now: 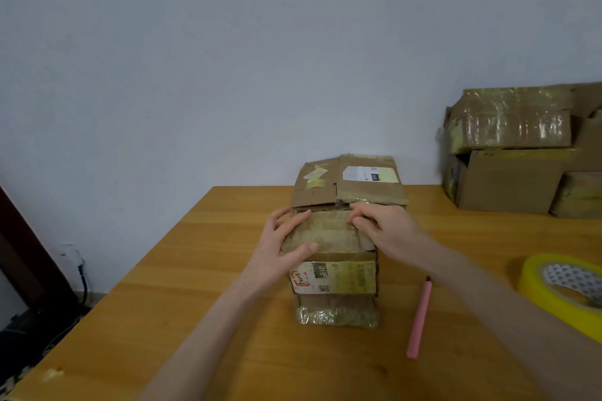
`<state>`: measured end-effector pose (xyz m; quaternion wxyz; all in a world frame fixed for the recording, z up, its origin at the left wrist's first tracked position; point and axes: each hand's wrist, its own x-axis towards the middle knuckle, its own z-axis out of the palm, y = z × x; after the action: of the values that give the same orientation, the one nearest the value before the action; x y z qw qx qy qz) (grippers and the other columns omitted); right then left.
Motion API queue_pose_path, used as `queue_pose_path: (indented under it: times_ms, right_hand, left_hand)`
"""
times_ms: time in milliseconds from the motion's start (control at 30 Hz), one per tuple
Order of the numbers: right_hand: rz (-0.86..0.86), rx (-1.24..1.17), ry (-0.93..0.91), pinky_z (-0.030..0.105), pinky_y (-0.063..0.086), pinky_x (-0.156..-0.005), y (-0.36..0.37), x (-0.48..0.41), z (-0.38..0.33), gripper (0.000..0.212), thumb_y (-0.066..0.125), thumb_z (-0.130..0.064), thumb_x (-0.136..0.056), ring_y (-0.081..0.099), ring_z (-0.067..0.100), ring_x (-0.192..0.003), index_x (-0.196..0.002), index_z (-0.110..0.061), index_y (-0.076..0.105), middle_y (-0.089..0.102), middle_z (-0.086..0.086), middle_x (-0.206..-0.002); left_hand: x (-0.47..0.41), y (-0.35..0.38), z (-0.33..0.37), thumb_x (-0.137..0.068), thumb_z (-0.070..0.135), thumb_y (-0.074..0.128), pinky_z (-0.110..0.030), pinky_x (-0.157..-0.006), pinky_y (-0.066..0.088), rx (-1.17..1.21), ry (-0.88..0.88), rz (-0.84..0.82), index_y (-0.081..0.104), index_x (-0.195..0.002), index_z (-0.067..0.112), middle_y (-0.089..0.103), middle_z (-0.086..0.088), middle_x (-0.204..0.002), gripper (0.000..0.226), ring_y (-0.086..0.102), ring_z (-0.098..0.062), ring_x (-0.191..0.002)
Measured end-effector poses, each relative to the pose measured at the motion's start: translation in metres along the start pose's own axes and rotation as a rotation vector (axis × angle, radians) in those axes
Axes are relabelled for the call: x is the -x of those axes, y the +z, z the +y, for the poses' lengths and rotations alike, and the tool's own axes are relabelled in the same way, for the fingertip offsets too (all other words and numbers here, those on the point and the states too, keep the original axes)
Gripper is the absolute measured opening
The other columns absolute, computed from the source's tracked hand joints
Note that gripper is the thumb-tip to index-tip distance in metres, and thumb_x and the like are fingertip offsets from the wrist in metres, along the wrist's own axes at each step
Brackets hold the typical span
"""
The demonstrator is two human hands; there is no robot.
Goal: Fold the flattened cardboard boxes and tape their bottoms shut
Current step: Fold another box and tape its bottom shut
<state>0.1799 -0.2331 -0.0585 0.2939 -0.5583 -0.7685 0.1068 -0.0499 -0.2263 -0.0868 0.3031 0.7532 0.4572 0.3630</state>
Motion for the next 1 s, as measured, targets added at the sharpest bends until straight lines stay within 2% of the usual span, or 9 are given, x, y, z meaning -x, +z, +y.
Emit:
queue_pose_path:
  times_ms: [67, 167, 267, 367, 600, 700, 833, 900, 1000]
  right_hand:
    - [-0.175, -0.064, -0.016, 0.037, 0.043, -0.1, -0.007, 0.006, 0.002, 0.049, 0.048, -0.054, -0.088, 0.047, 0.008, -0.121, -0.131, -0.029, 0.05, 0.035, -0.014, -0.145]
    - [-0.321, 0.036, 0.006, 0.037, 0.033, -0.11, -0.006, 0.014, 0.005, 0.099, 0.055, -0.072, -0.067, 0.023, 0.007, -0.135, -0.148, -0.028, 0.02, 0.009, -0.019, -0.152]
    - [-0.253, 0.103, 0.034, 0.034, 0.036, -0.106, 0.017, 0.019, 0.017, 0.086, 0.059, -0.06, -0.079, 0.027, 0.014, -0.136, -0.148, -0.026, 0.021, 0.006, -0.012, -0.155]
    - [-0.157, -0.031, 0.09, 0.033, 0.033, -0.104, 0.028, 0.019, 0.023, 0.079, 0.062, -0.06, -0.075, 0.027, 0.012, -0.134, -0.143, -0.03, 0.034, 0.017, -0.011, -0.152]
    - [-0.184, -0.058, 0.11, 0.04, 0.037, -0.105, 0.02, 0.014, 0.022, 0.072, 0.072, -0.06, -0.066, 0.032, 0.01, -0.127, -0.129, -0.032, 0.052, 0.034, -0.011, -0.14]
    - [-0.169, -0.002, 0.101, 0.045, 0.035, -0.106, 0.021, 0.021, 0.017, 0.09, 0.055, -0.082, -0.053, 0.034, 0.012, -0.13, -0.127, -0.031, 0.053, 0.034, -0.01, -0.145]
    - [-0.124, 0.316, -0.052, 0.035, 0.015, -0.113, 0.027, 0.027, 0.012, 0.106, 0.016, -0.09, -0.058, 0.011, 0.014, -0.145, -0.139, -0.025, 0.041, 0.019, -0.011, -0.153]
    - [-0.107, 0.395, -0.131, 0.027, 0.011, -0.109, 0.028, 0.03, 0.011, 0.112, -0.004, -0.088, -0.063, 0.012, 0.014, -0.144, -0.143, -0.02, 0.035, 0.023, -0.004, -0.154]
    - [-0.13, 0.412, -0.118, 0.025, 0.028, -0.108, 0.029, 0.036, 0.019, 0.114, -0.013, -0.085, -0.061, 0.009, 0.008, -0.143, -0.148, -0.02, 0.022, 0.017, -0.005, -0.155]
  left_hand:
    - [-0.001, 0.001, 0.001, -0.069, 0.07, 0.058, -0.032, -0.101, 0.043, -0.053, 0.05, 0.001, 0.043, -0.133, 0.05, 0.016, 0.028, -0.147, 0.069, 0.025, 0.0, -0.135]
    - [-0.006, 0.013, 0.006, -0.072, 0.067, 0.062, -0.033, -0.101, 0.043, -0.019, 0.025, -0.035, 0.041, -0.135, 0.049, 0.014, 0.031, -0.148, 0.068, 0.025, -0.002, -0.134]
    - [-0.012, 0.026, 0.003, -0.073, 0.06, 0.061, -0.036, -0.099, 0.048, -0.061, -0.032, -0.07, 0.044, -0.135, 0.038, 0.02, 0.022, -0.142, 0.068, 0.028, -0.009, -0.132]
    - [-0.016, 0.024, -0.002, -0.07, 0.061, 0.06, -0.039, -0.096, 0.05, -0.008, -0.12, -0.068, 0.044, -0.135, 0.033, 0.028, 0.016, -0.139, 0.073, 0.036, -0.011, -0.128]
    - [-0.018, 0.02, -0.005, -0.066, 0.067, 0.056, -0.039, -0.093, 0.052, -0.116, -0.109, -0.084, 0.046, -0.135, 0.033, 0.033, 0.013, -0.136, 0.078, 0.039, -0.009, -0.124]
    - [-0.011, 0.018, -0.009, -0.071, 0.073, 0.044, -0.042, -0.1, 0.047, -0.244, -0.039, -0.058, 0.045, -0.136, 0.036, 0.028, 0.012, -0.147, 0.075, 0.033, -0.012, -0.134]
    - [0.0, 0.029, 0.001, -0.09, 0.06, 0.013, -0.032, -0.119, 0.01, -0.756, 0.256, 0.033, 0.028, -0.143, 0.029, 0.008, 0.011, -0.154, 0.064, 0.008, -0.009, -0.145]
    - [0.007, 0.034, 0.006, -0.087, 0.061, 0.001, -0.029, -0.119, 0.0, -0.858, 0.226, -0.041, 0.011, -0.147, 0.027, -0.006, 0.01, -0.151, 0.07, -0.006, -0.007, -0.144]
    - [0.01, 0.032, 0.0, -0.084, 0.064, 0.008, -0.026, -0.119, 0.004, -0.894, 0.124, -0.068, 0.003, -0.15, 0.024, -0.011, 0.009, -0.153, 0.077, -0.008, -0.005, -0.144]
